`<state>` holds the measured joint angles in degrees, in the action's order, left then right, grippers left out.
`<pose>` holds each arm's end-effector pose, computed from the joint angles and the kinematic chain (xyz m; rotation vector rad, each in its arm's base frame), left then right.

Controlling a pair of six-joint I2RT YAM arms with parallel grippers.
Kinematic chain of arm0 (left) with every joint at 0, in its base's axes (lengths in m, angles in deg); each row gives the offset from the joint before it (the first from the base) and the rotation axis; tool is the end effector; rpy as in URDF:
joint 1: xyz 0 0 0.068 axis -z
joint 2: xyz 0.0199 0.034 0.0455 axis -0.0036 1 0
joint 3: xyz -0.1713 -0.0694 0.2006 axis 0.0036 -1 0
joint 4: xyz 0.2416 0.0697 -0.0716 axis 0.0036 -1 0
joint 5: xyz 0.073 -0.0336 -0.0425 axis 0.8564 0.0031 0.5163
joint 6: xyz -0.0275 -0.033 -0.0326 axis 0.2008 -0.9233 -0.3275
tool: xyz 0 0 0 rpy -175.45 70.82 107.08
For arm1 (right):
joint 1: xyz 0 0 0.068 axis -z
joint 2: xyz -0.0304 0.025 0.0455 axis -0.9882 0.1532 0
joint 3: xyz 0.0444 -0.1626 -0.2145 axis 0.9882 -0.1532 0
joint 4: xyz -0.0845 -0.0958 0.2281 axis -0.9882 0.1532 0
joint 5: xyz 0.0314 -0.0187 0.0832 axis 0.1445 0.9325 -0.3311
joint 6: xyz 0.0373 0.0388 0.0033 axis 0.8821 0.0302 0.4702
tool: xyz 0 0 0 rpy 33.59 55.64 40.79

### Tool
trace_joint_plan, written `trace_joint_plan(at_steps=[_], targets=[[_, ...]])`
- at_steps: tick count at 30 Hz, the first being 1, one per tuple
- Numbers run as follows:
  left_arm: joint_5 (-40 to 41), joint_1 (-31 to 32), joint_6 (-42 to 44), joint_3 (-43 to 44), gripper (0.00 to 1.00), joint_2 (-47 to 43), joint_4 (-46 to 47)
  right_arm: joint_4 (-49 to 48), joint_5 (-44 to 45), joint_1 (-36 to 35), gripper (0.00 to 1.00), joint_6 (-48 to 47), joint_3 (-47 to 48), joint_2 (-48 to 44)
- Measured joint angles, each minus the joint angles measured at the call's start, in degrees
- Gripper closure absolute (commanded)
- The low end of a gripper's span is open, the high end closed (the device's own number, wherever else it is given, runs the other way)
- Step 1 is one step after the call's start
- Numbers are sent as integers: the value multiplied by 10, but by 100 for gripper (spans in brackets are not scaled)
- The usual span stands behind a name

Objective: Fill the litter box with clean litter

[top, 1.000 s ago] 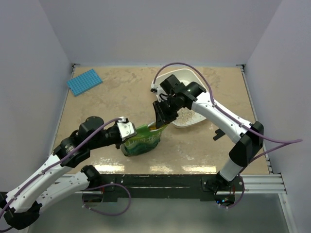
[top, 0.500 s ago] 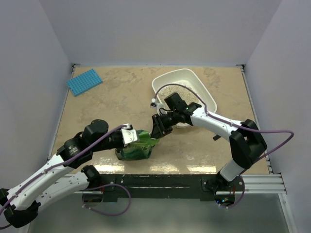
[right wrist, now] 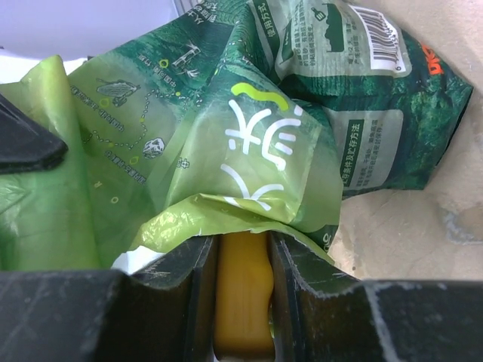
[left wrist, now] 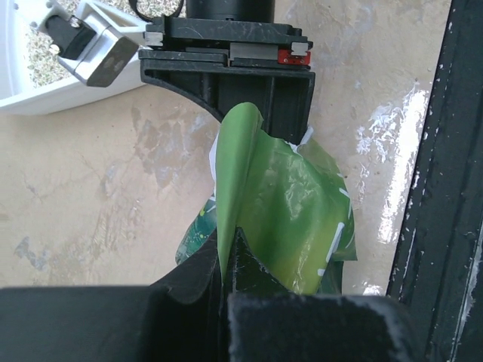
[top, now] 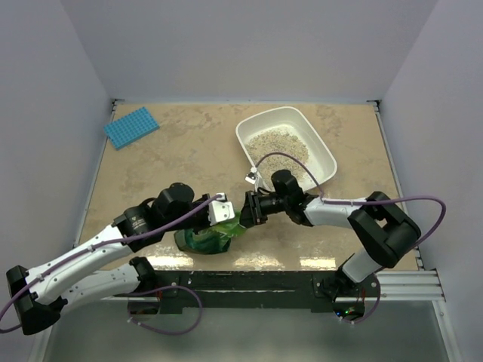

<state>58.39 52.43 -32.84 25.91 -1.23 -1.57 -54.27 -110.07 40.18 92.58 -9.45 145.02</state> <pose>0.1079 -0.1483 0.2969 1.3971 1.6765 -0.4701 0.2107 0.2193 0.1702 -0.5460 2.3602 1.7268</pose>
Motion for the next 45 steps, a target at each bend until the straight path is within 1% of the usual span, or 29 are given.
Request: trace_joint_plan(at_steps=[4,8,13,17,25,31,39,45], targets=[[10,7,12,1,100,-7,4,-34,20,-3,100,34,-31,-24],[10,11,23,1,100,-20,5,-52,29,1,100,62,-63,-69],[16,18,34,1,100,-26,5,-57,29,18,100,89,-98,-141],[23,23,41,0,100,-29,6,-39,29,33,100,101,-116,-191],[29,27,44,-13,100,-50,11,42,35,59,100,102,-127,-283],[33,30,44,-19,100,-59,18,126,47,86,100,102,-129,-368],[34,35,44,-30,100,-68,30,233,80,103,100,99,-129,-462],[33,39,43,-38,100,-81,37,295,111,107,100,108,-127,-535]])
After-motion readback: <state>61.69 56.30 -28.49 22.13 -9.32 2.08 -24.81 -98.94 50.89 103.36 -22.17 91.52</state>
